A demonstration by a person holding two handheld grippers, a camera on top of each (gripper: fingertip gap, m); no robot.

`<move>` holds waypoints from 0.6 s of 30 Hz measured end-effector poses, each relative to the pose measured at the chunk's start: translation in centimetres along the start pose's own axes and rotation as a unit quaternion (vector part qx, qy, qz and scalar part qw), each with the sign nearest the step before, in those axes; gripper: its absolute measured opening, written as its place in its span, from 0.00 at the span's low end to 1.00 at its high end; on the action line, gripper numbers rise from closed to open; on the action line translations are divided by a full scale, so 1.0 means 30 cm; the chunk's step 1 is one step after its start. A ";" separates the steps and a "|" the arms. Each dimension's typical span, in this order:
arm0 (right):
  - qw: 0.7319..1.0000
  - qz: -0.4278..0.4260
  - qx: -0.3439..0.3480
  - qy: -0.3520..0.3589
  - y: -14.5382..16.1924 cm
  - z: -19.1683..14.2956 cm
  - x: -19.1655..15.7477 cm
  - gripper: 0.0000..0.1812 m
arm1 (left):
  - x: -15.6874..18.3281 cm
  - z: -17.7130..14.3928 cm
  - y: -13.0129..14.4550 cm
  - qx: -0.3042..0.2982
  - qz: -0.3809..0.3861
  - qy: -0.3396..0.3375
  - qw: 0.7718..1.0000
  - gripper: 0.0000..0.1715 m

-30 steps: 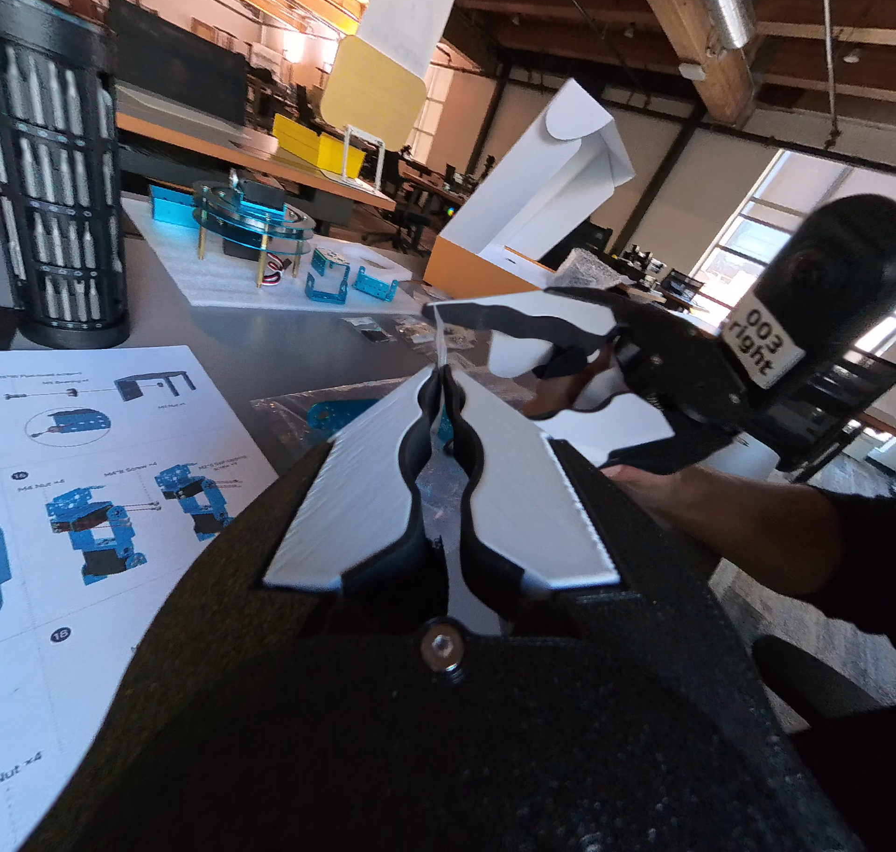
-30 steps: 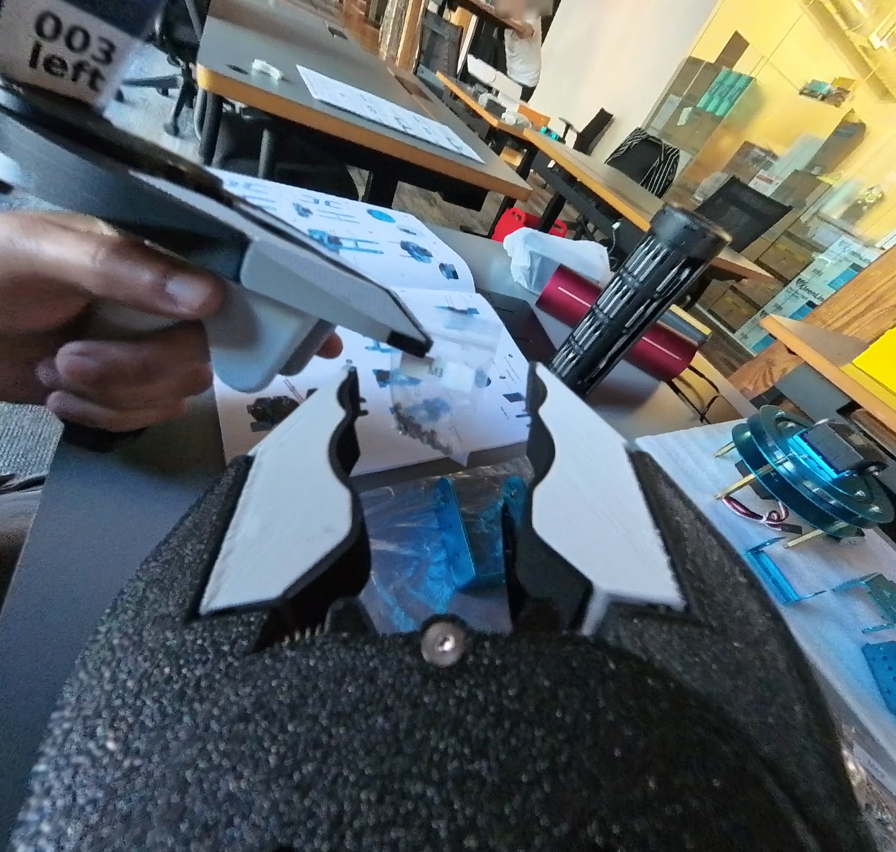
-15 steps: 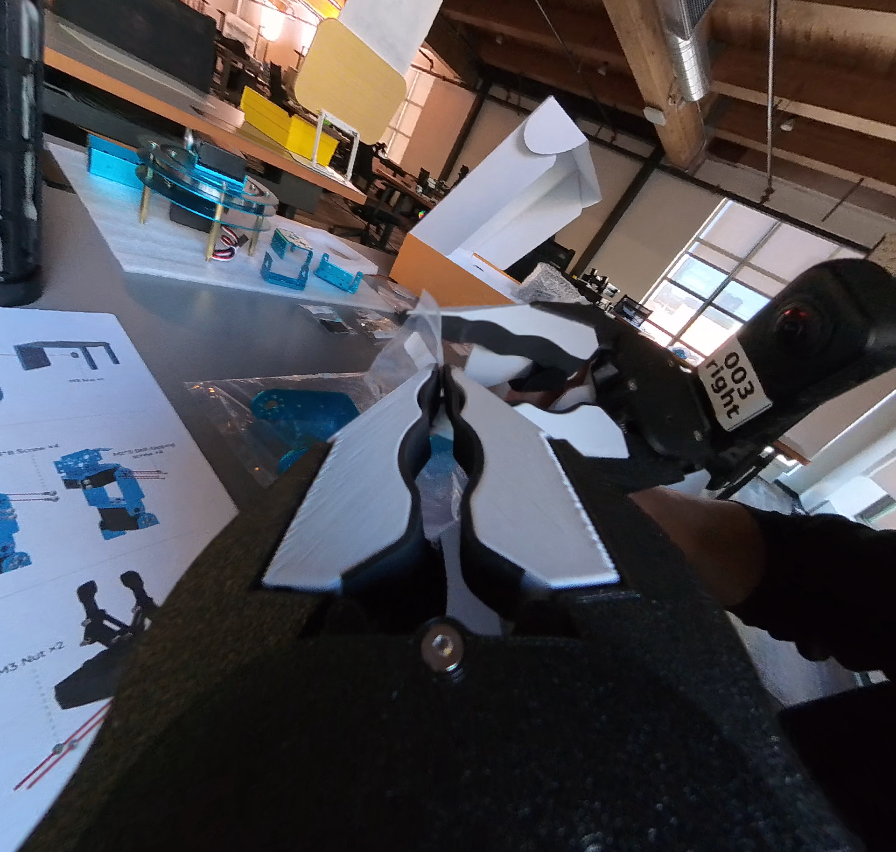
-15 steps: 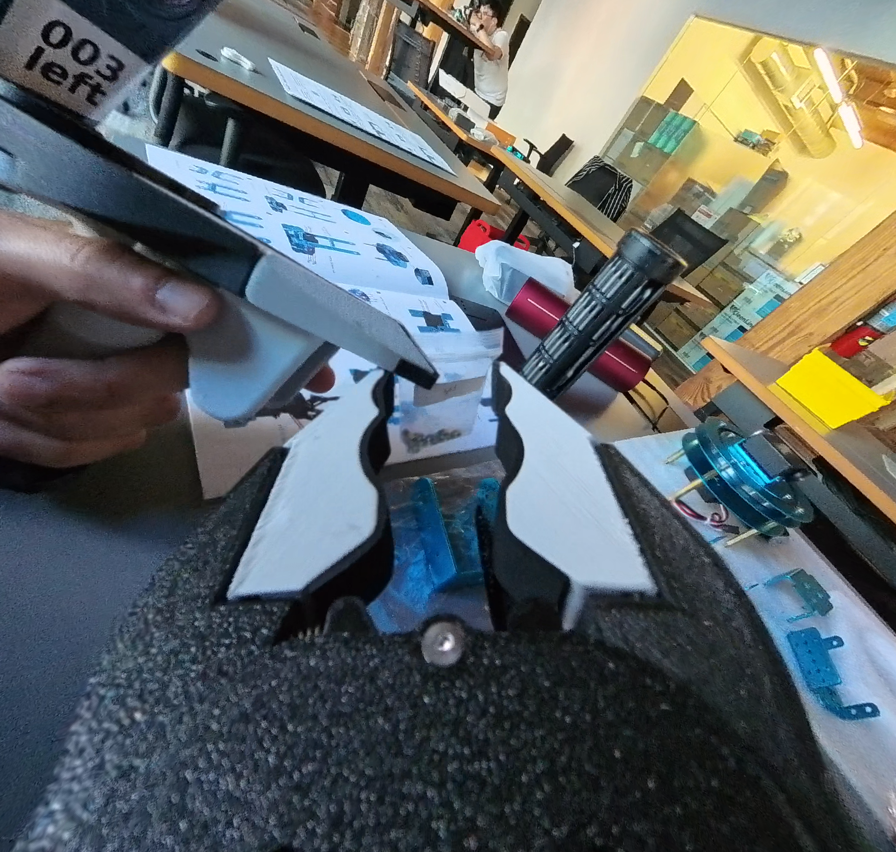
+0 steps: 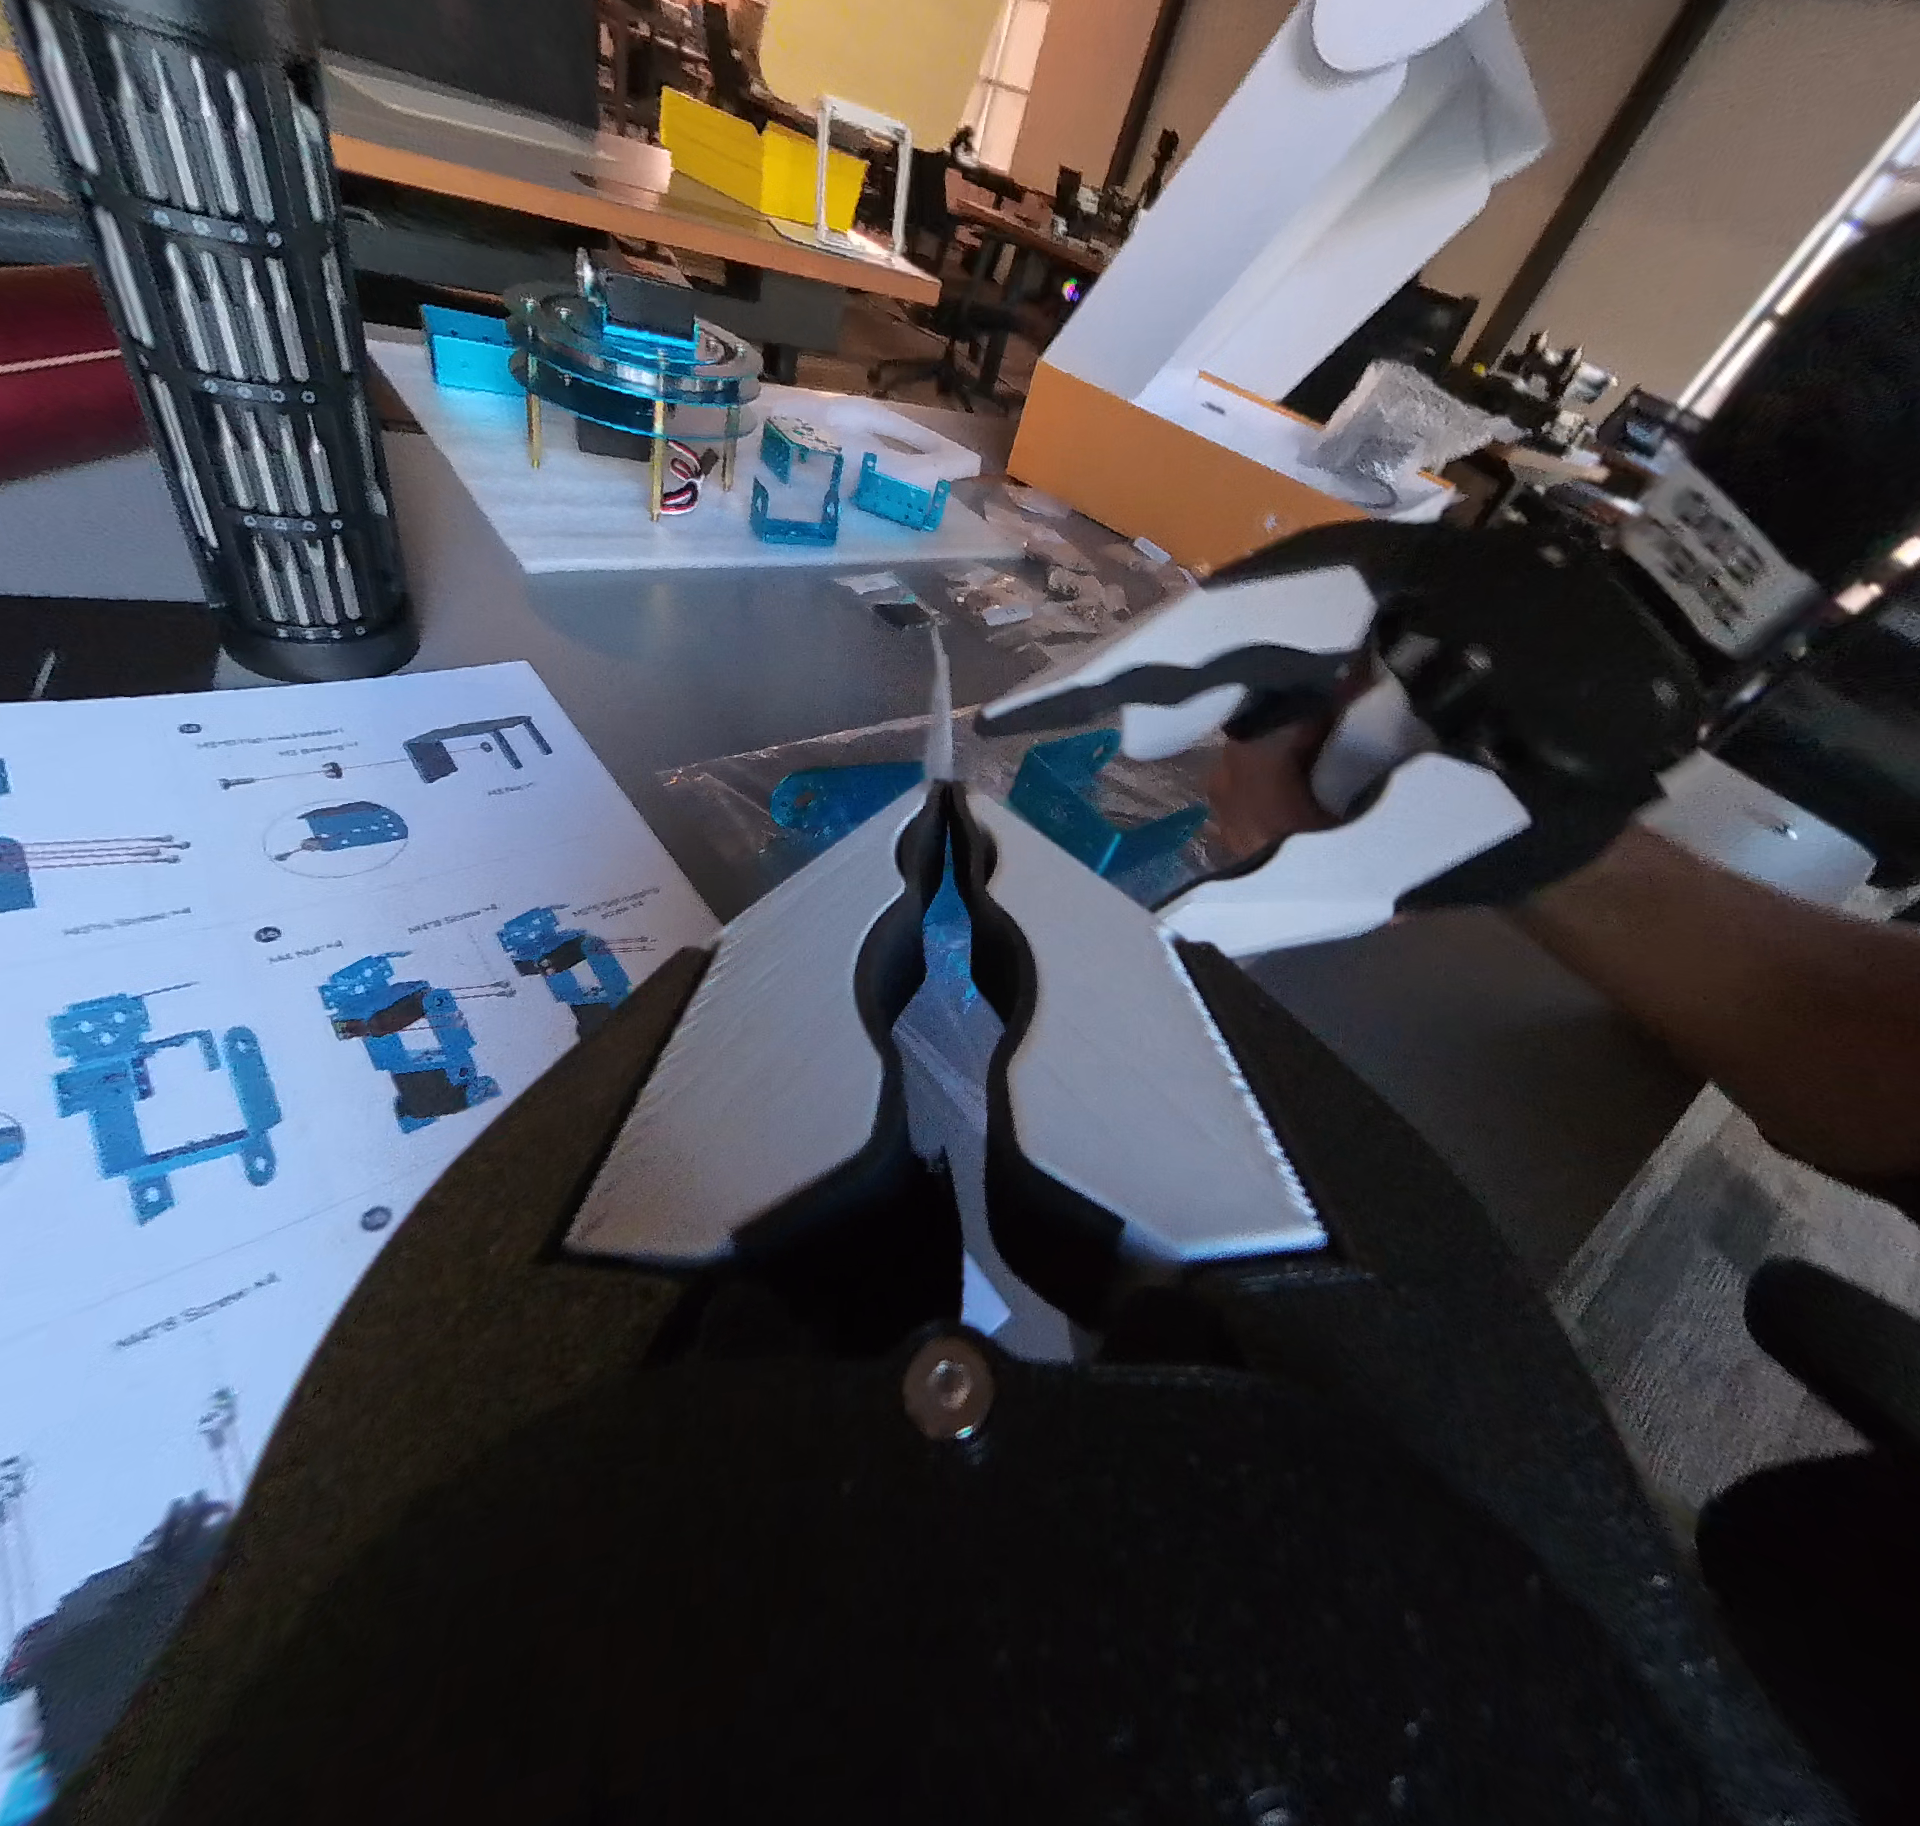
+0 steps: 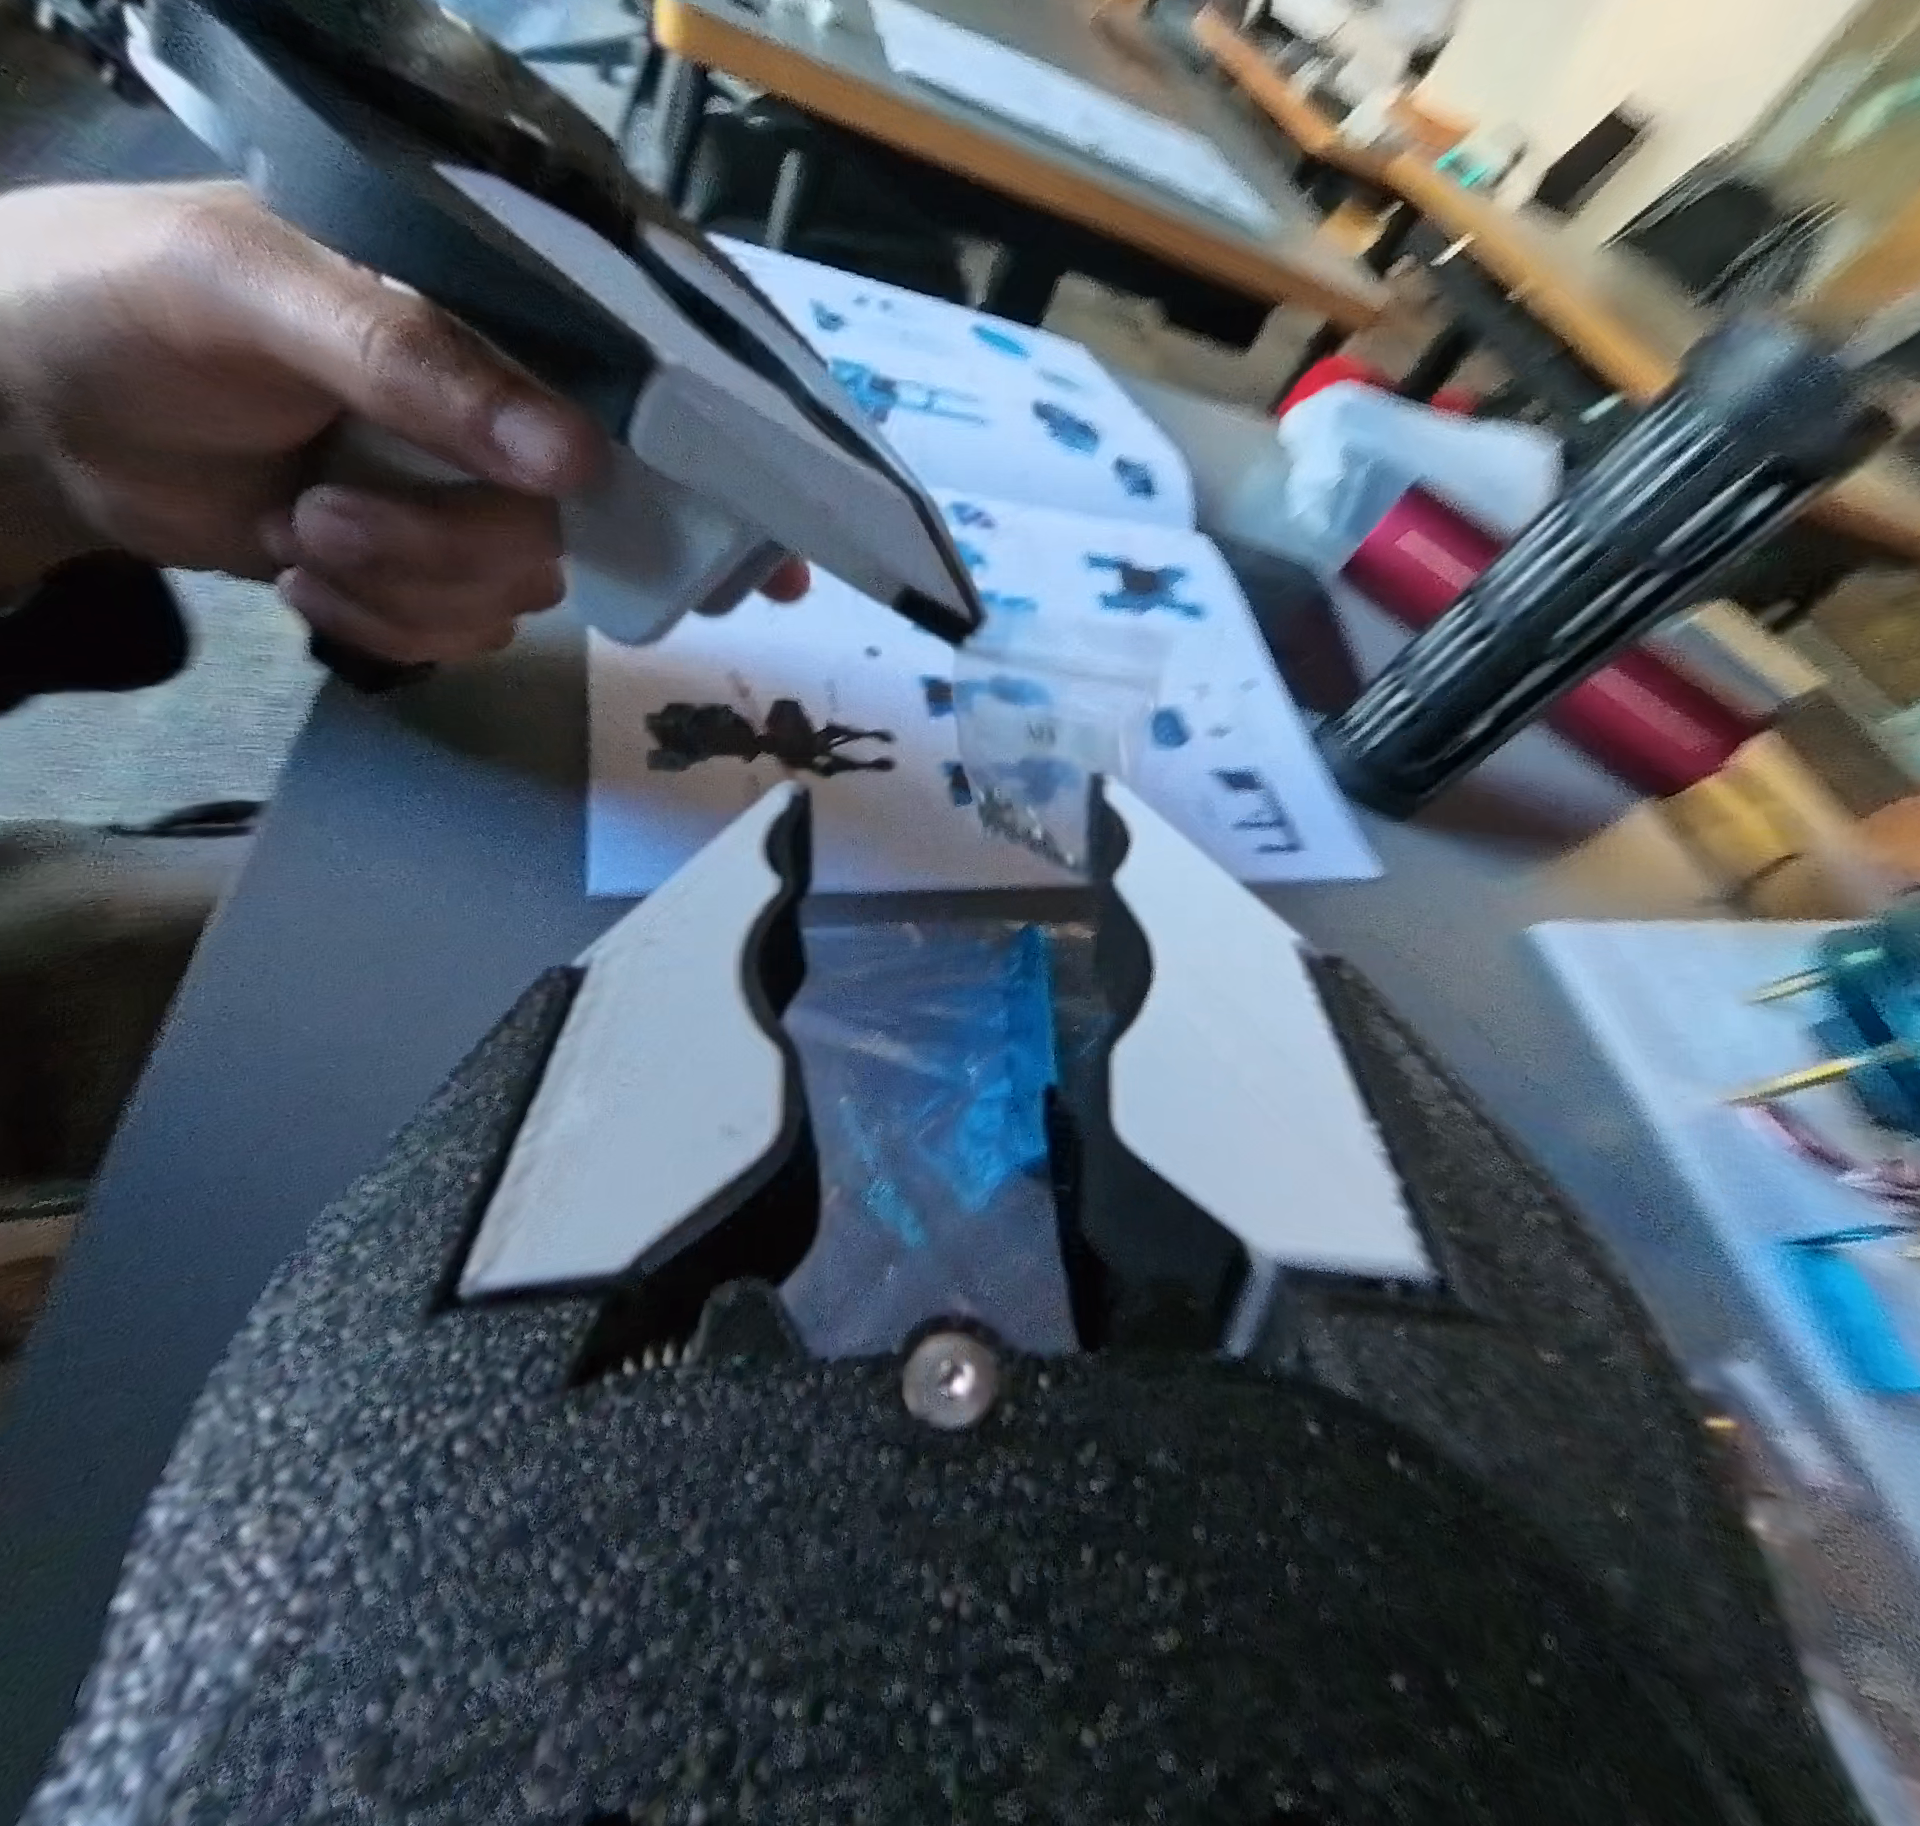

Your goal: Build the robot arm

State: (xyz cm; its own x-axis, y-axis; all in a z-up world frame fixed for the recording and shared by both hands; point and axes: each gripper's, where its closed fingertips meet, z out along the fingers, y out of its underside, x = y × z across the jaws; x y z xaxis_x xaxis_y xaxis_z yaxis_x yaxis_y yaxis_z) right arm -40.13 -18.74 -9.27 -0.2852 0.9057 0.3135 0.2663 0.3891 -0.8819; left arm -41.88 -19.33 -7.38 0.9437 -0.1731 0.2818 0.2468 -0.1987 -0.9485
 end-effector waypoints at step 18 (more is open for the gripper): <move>0.998 0.029 0.027 -0.040 -0.010 0.013 -0.010 0.29 | 0.133 -0.006 0.018 -0.029 -0.013 0.103 0.994 0.00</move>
State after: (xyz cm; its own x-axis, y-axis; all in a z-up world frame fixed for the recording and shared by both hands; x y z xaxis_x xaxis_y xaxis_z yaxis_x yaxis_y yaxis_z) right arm -40.47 -19.19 -9.23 -0.3446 0.9093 0.2335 0.2359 0.3246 -0.9159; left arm -38.03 -20.28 -6.74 0.8712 -0.3593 0.3345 0.2512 -0.2592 -0.9326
